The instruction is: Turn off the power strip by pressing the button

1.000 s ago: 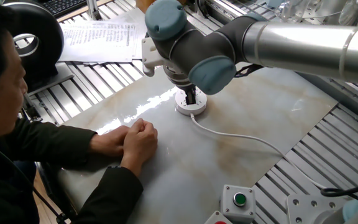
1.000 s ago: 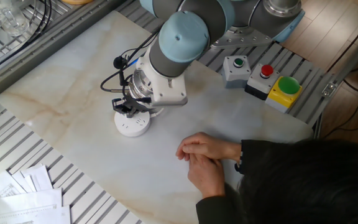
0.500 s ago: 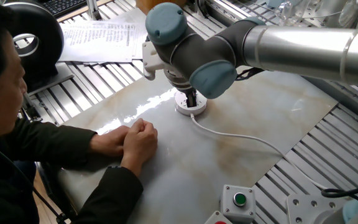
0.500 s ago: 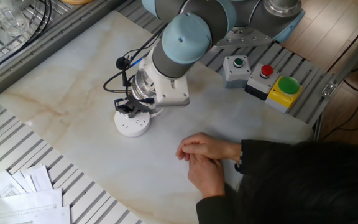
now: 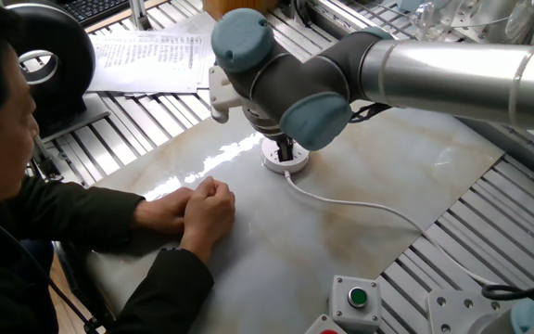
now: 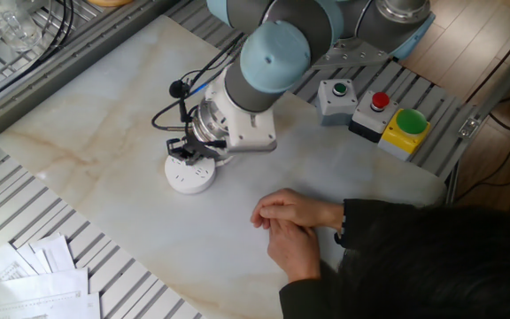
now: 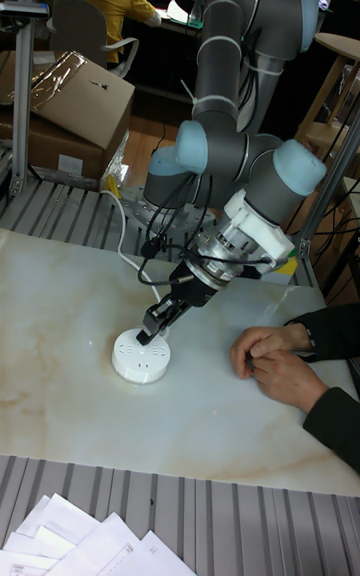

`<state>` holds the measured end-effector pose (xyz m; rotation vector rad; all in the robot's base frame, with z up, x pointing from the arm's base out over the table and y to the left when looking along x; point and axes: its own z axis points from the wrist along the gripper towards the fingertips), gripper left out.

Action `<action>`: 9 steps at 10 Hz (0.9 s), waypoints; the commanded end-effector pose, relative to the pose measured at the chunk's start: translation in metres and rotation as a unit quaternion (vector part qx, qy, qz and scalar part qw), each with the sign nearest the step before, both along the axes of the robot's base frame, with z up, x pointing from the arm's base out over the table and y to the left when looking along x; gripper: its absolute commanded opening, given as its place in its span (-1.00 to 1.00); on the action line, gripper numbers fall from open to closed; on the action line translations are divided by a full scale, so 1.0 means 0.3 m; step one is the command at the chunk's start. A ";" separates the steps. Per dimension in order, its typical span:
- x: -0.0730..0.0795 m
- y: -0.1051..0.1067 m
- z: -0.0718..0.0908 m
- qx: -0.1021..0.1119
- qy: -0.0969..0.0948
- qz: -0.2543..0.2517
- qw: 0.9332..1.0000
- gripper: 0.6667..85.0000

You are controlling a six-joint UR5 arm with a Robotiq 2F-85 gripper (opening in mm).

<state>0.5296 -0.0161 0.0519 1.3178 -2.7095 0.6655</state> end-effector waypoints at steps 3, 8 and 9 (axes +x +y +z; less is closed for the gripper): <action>0.027 0.016 0.277 0.119 -0.049 -0.171 0.977 -0.99; 0.038 -0.082 0.424 0.216 -0.070 -0.230 0.946 -0.99; 0.042 -0.095 0.421 0.220 -0.073 -0.230 0.945 -0.99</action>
